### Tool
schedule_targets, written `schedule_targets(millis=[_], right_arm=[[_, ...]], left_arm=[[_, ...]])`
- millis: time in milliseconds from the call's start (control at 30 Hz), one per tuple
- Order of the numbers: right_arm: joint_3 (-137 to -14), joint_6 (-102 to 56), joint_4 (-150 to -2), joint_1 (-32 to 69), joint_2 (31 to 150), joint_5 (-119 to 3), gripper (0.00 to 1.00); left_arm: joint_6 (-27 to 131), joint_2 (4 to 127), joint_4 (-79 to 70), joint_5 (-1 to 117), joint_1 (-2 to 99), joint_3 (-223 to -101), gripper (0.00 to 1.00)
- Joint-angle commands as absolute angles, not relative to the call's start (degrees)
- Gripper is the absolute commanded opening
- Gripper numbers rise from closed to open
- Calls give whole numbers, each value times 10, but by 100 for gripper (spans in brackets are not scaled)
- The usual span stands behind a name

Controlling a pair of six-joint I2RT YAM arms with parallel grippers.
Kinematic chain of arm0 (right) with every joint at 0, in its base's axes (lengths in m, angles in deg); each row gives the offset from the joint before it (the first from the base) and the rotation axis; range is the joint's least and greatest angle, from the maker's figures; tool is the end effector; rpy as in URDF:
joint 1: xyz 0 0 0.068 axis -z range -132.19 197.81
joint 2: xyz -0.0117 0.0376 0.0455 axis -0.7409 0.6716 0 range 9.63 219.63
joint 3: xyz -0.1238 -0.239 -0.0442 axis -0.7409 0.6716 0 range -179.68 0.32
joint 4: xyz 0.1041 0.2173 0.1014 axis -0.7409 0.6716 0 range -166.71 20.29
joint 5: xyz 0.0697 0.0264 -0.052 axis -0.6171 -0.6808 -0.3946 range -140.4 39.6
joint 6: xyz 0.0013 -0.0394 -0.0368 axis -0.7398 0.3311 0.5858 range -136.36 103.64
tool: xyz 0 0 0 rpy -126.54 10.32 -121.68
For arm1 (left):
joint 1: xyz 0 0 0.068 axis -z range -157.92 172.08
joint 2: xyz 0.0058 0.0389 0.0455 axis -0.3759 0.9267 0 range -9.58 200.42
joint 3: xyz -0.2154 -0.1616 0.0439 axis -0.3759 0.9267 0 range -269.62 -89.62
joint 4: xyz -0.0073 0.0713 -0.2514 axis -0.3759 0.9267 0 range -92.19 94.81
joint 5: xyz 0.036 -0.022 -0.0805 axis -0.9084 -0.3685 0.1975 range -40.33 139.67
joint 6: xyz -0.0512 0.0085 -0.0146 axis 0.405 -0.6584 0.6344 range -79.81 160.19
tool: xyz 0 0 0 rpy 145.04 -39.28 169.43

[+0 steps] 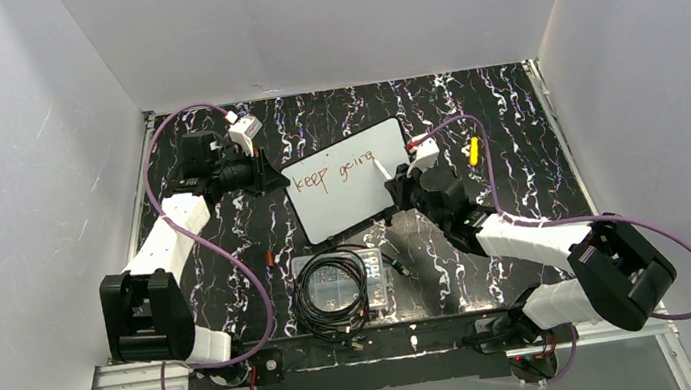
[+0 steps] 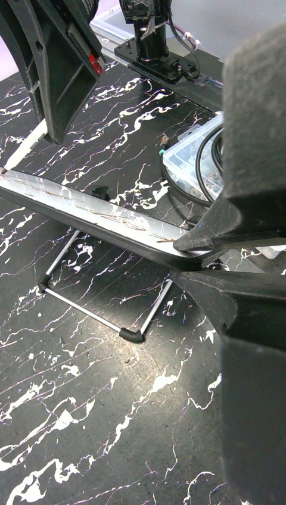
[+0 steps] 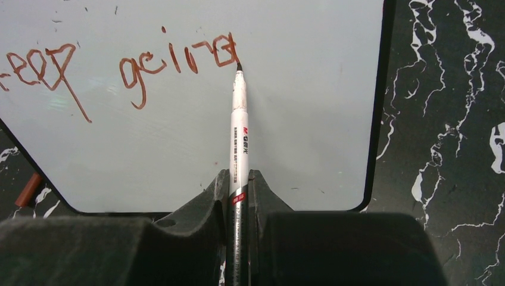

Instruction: Write a sentence on the whiteboard

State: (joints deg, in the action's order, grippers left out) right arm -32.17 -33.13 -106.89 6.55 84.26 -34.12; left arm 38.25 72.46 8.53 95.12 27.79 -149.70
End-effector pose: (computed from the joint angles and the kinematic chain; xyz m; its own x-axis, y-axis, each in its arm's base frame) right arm 0.2153 0.1756 0.2256 -0.2724 0.1295 -0.9534 -0.3638 0.9035 0.2266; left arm 0.3122 -0.0567 0.2856 -0.5144 0.0752 -0.8542 0.6844 0.6363 -0.3561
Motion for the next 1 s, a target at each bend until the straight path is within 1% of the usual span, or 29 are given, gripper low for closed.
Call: schedule_targets(millis=[0,367,700,967], right_arm=[[-305,-352,-1065,67,838,-347,1],[-287,-367,-1062,62,838,-372,1],[-309,-361,-1061,56,839,-395,1],[-327,-348,-1033,55,762,-396,1]], left_arm=[[371,701,85,945,274,-1518,0],[372,701,83,947,274,-1518,0],[373,701,83,946,274,-1517,0],[374,701,86,941,273,-1518,0]])
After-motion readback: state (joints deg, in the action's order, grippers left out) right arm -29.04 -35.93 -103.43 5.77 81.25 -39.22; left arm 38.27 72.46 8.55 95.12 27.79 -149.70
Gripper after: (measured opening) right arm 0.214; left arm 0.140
